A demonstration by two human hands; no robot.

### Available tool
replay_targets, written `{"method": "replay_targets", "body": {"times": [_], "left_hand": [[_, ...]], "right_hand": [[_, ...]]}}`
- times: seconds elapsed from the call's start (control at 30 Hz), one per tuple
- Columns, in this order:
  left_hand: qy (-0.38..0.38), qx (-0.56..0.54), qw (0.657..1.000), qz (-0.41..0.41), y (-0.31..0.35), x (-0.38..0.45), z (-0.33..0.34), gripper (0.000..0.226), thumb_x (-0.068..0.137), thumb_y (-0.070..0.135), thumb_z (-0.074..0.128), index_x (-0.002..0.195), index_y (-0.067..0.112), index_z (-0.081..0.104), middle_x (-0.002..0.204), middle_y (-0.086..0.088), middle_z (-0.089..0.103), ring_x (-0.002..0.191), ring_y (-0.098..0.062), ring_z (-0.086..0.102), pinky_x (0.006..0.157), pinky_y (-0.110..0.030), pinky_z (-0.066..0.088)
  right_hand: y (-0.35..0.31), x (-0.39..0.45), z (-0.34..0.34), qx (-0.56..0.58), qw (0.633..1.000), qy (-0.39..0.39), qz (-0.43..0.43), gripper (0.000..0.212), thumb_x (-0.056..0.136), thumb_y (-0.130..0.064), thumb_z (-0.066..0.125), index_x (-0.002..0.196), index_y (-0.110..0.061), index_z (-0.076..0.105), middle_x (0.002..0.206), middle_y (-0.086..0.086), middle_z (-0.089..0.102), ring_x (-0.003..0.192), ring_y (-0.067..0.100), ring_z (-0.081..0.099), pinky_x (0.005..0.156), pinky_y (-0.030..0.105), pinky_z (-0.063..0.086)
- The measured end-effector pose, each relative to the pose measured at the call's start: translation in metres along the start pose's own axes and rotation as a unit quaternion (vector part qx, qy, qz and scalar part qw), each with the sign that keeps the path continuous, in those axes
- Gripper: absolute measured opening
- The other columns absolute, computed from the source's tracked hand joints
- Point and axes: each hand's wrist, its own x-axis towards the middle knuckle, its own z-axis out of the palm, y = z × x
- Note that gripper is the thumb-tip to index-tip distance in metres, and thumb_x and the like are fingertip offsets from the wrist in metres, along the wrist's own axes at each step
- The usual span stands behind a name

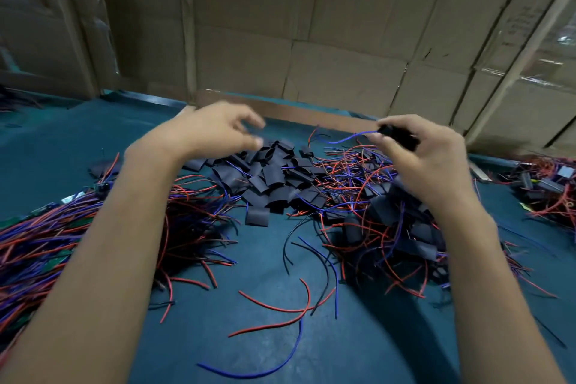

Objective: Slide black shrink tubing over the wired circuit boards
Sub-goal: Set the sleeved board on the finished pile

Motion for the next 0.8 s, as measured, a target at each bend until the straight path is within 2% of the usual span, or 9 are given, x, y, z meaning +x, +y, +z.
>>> {"method": "replay_targets", "body": {"times": [0.1,0.17,0.2,0.3,0.37,0.4,0.53,0.67,0.8], "left_hand": [[-0.127,0.23,0.953,-0.149,-0.028,0.004,0.011,0.044,0.082,0.041,0.079,0.12,0.022,0.068,0.125,-0.001,0.067,0.109,-0.024,0.064,0.098,-0.034,0.05],[-0.175,0.273,0.926,-0.193,-0.041,0.004,0.019,0.046,0.075,0.04,0.085,0.113,0.017,0.072,0.115,-0.003,0.071,0.104,-0.027,0.067,0.096,-0.038,0.054],[-0.174,0.266,0.927,-0.198,-0.045,0.006,0.02,0.045,0.073,0.038,0.087,0.11,0.016,0.073,0.111,-0.003,0.072,0.102,-0.027,0.068,0.096,-0.038,0.054],[-0.146,0.236,0.941,-0.193,-0.049,0.01,0.024,0.037,0.074,0.03,0.088,0.105,0.014,0.076,0.107,-0.005,0.074,0.1,-0.025,0.068,0.094,-0.035,0.054],[-0.134,0.208,0.952,-0.18,-0.049,0.01,0.027,0.028,0.078,0.023,0.085,0.102,0.013,0.077,0.103,-0.006,0.075,0.092,-0.023,0.067,0.088,-0.031,0.052],[-0.127,0.192,0.958,-0.171,-0.049,0.01,0.027,0.023,0.079,0.021,0.085,0.099,0.014,0.079,0.098,-0.004,0.076,0.088,-0.022,0.067,0.085,-0.03,0.052],[-0.077,0.129,0.981,-0.125,-0.048,0.006,0.013,0.01,0.077,0.025,0.087,0.084,0.025,0.081,0.071,0.011,0.072,0.069,-0.008,0.062,0.068,-0.024,0.045],[-0.057,0.084,0.994,-0.04,-0.041,0.0,-0.004,0.009,0.076,0.029,0.087,0.075,0.031,0.079,0.068,0.014,0.073,0.07,-0.002,0.065,0.068,-0.022,0.047],[-0.046,0.062,0.997,0.004,-0.025,-0.004,-0.012,0.01,0.077,0.03,0.086,0.073,0.035,0.078,0.069,0.01,0.073,0.073,-0.01,0.067,0.072,-0.029,0.054]], "right_hand": [[0.009,0.004,-0.004,-0.14,0.978,-0.112,0.108,0.047,0.085,-0.029,0.081,0.128,-0.014,0.069,0.125,0.013,0.07,0.117,0.025,0.062,0.1,0.035,0.044],[-0.002,0.004,-0.001,-0.19,0.957,-0.177,0.13,0.072,0.082,-0.031,0.083,0.147,-0.019,0.052,0.146,0.011,0.055,0.137,0.033,0.047,0.112,0.048,0.036],[-0.012,0.004,0.002,-0.167,0.968,-0.16,0.094,0.073,0.082,-0.028,0.083,0.147,-0.021,0.051,0.146,0.009,0.054,0.137,0.032,0.045,0.113,0.048,0.035],[-0.052,-0.006,0.02,0.002,0.994,-0.089,-0.056,0.039,0.084,-0.018,0.078,0.122,-0.018,0.071,0.118,0.001,0.069,0.11,0.019,0.063,0.099,0.034,0.047],[-0.071,-0.018,0.045,0.04,0.981,-0.162,-0.094,0.018,0.087,-0.018,0.073,0.105,-0.016,0.077,0.099,0.0,0.075,0.091,0.014,0.068,0.087,0.032,0.053],[-0.074,-0.026,0.061,0.025,0.971,-0.216,-0.099,0.017,0.089,-0.019,0.071,0.104,-0.015,0.077,0.098,0.002,0.076,0.091,0.017,0.068,0.086,0.034,0.052],[-0.06,-0.057,0.113,-0.084,0.926,-0.361,-0.072,0.038,0.097,-0.027,0.063,0.134,-0.016,0.062,0.126,0.012,0.064,0.121,0.032,0.055,0.099,0.042,0.045],[-0.047,-0.066,0.127,-0.115,0.929,-0.331,-0.116,0.039,0.099,-0.042,0.06,0.132,-0.021,0.065,0.12,0.007,0.065,0.115,0.031,0.051,0.095,0.04,0.044],[-0.048,-0.06,0.121,-0.033,0.948,-0.31,-0.069,0.044,0.092,-0.044,0.069,0.129,-0.021,0.068,0.111,0.004,0.068,0.109,0.025,0.055,0.091,0.033,0.044]]}}
